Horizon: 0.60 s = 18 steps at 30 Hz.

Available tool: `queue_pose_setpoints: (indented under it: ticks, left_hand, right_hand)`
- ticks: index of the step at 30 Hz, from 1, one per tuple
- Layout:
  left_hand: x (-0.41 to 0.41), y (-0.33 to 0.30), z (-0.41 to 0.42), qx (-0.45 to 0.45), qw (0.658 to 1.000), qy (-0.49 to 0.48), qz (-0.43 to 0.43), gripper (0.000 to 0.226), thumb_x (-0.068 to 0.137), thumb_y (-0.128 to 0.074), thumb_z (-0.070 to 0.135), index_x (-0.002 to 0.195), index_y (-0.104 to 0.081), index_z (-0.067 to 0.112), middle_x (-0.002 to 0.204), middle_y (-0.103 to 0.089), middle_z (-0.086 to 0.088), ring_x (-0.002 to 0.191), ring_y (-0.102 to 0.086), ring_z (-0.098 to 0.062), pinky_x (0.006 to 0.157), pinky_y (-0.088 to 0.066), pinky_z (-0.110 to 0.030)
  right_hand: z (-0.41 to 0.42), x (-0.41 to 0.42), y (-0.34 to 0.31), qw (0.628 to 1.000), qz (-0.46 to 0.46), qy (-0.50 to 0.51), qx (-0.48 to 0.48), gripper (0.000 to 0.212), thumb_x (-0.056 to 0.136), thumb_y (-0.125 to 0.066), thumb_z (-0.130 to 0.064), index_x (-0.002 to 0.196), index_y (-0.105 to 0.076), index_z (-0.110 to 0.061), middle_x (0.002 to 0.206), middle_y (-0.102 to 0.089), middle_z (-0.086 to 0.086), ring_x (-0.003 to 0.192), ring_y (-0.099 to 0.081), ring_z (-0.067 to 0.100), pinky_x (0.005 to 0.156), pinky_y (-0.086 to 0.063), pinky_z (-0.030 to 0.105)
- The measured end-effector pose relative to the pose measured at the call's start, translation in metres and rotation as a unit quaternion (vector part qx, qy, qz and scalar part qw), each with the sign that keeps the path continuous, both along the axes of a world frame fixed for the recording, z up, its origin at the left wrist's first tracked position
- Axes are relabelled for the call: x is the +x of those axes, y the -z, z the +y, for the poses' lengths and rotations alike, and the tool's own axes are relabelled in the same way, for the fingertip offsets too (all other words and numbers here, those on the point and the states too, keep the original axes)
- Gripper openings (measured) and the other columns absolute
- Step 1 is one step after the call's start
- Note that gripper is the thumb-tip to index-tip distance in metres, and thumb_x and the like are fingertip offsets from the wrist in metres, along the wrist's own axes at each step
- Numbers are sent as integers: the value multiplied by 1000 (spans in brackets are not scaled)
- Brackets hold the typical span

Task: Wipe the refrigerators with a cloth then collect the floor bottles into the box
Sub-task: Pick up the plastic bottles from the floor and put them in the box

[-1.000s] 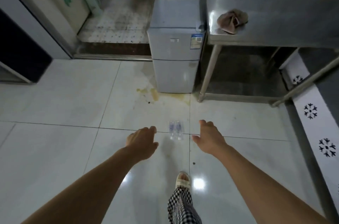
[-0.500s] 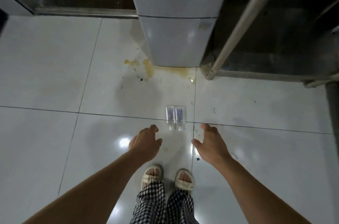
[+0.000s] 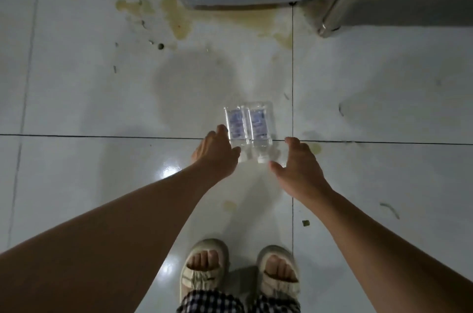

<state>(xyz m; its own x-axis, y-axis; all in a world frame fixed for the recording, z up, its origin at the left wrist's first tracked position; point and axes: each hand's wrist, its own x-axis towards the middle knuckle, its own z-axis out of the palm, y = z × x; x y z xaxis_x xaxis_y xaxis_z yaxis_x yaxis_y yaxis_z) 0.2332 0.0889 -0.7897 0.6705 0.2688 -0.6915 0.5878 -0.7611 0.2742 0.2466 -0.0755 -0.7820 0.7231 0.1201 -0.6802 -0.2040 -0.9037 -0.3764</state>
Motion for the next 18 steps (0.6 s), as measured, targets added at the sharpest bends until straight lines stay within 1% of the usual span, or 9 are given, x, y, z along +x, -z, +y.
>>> queue_pose_setpoints:
  ticks: [3,7,9,10,12,13,16,18]
  left_hand:
    - [12,50,2,15,1000,-20,-16,53,89,-56,35,130,-34,10,131,-49,-14,118,-49,-32,94,-42,-41]
    - [30,94,2,11,996,-79,-41,60,87,-60,38,129,-31,6,128,-50,-18,116,-50,-35,93,-44,-43]
    - [38,109,-2,8,993,-108,-47,63,85,-62,42,126,-31,5,125,-51,-19,113,-51,-35,89,-45,-42]
    - [41,115,-4,6,991,-120,-50,65,84,-63,44,126,-30,6,124,-52,-18,111,-52,-34,84,-45,-40]
    - [45,125,-7,1,989,-134,-54,70,81,-65,48,125,-30,7,120,-54,-15,105,-53,-30,73,-40,-36]
    - [47,129,-9,-2,989,-141,-53,71,79,-66,48,125,-29,8,118,-54,-14,103,-54,-30,72,-40,-36]
    - [51,138,-10,-12,984,-172,-48,66,79,-69,40,122,-31,9,115,-55,-13,97,-54,-29,73,-43,-36]
    - [53,139,-8,-19,981,-186,-49,62,79,-70,32,121,-32,8,116,-54,-13,98,-54,-29,77,-46,-37]
  right_hand:
    - [3,5,53,1000,-16,4,2,63,88,-62,-31,140,-30,-12,138,-41,13,128,-41,28,99,-40,37]
    - [7,10,100,999,-40,20,15,67,85,-66,-32,138,-31,-13,134,-43,12,124,-43,29,95,-40,35]
    - [9,11,115,998,-54,19,23,71,83,-68,-35,139,-29,-14,134,-43,12,124,-43,28,96,-39,34]
    - [10,11,121,998,-59,16,23,74,83,-68,-36,140,-29,-14,135,-42,12,125,-42,28,97,-38,35]
    - [10,10,128,997,-69,13,20,78,81,-70,-38,142,-27,-14,136,-42,12,126,-42,29,98,-38,36]
    - [10,10,130,997,-73,12,19,79,80,-70,-38,142,-27,-14,136,-42,11,125,-42,29,98,-39,36]
    - [10,10,134,996,-84,8,21,78,79,-71,-37,141,-28,-15,134,-43,10,123,-44,28,96,-41,36]
    - [11,9,135,996,-84,6,20,77,80,-71,-36,140,-28,-16,134,-43,9,123,-44,27,95,-41,36]
